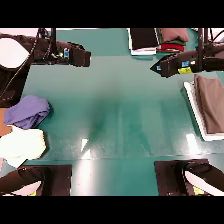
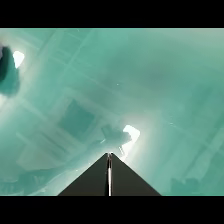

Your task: Fold the shirts.

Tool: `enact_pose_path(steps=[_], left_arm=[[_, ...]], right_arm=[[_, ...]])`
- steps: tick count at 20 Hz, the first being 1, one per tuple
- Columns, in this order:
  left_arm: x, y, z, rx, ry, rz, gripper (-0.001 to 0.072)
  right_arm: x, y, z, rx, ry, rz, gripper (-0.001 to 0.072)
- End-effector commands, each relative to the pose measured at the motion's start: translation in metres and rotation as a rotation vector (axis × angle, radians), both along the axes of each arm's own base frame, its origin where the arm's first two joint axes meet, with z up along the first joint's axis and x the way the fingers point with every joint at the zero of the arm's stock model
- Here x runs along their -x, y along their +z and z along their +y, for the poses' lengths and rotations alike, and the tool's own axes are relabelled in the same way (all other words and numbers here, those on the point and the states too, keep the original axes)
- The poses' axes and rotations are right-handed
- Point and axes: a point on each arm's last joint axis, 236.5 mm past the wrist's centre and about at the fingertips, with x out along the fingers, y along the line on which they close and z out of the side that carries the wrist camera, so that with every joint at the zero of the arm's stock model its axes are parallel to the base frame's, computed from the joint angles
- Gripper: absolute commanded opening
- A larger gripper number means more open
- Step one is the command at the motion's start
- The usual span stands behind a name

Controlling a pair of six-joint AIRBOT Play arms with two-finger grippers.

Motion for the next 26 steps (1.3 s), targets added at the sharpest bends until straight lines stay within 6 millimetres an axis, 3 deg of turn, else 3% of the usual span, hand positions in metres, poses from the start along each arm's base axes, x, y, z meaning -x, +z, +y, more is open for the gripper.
enact_pose_path(steps=[1, 11, 14, 15, 18, 20, 22, 23, 24, 25, 26], left_arm=[[0.0, 0.0, 0.0, 0.0, -0.001, 0.0, 0.0023], [0.0, 0.0, 0.0, 0.0, -0.001, -0.001, 0.0023], [-0.015, 0.017, 0.005, 0.009, 0.021, -0.096, 0.0022], [-0.017, 0.015, 0.024, -0.042, 0.059, -0.09, 0.0022], [-0.018, -0.017, 0.137, -0.245, 0.306, 0.049, 0.0023], [-0.006, -0.054, 0.211, -0.347, 0.438, 0.189, 0.0023], [0.014, -0.107, 0.262, -0.425, 0.503, 0.359, 0.0025], [0.023, -0.134, 0.279, -0.45, 0.521, 0.427, 0.0162], [0.032, -0.163, 0.293, -0.463, 0.539, 0.486, 0.0604], [0.038, -0.187, 0.303, -0.462, 0.561, 0.525, 0.0682], [0.044, -0.211, 0.311, -0.465, 0.571, 0.554, 0.0648]], right_arm=[[0.001, 0.0, 0.001, 0.0, 0.003, 0.0, 0.0016], [0.001, 0.0, 0.001, 0.0, 0.003, 0.0, 0.0017], [0.001, 0.0, 0.001, 0.0, 0.003, 0.001, 0.0016], [0.001, 0.0, 0.001, 0.0, 0.003, 0.001, 0.0017], [0.001, 0.0, 0.001, 0.0, 0.003, 0.001, 0.0016], [0.001, 0.0, 0.001, 0.0, 0.002, 0.0, 0.0016], [0.0, 0.001, 0.001, -0.001, 0.001, -0.003, 0.0016], [0.0, 0.001, 0.001, -0.001, 0.001, -0.002, 0.0017], [0.0, 0.0, 0.001, -0.001, 0.001, -0.001, 0.0017], [0.0, 0.001, 0.001, -0.001, 0.001, -0.002, 0.0016], [0.0, 0.001, 0.001, -0.001, 0.001, -0.003, 0.0016]])
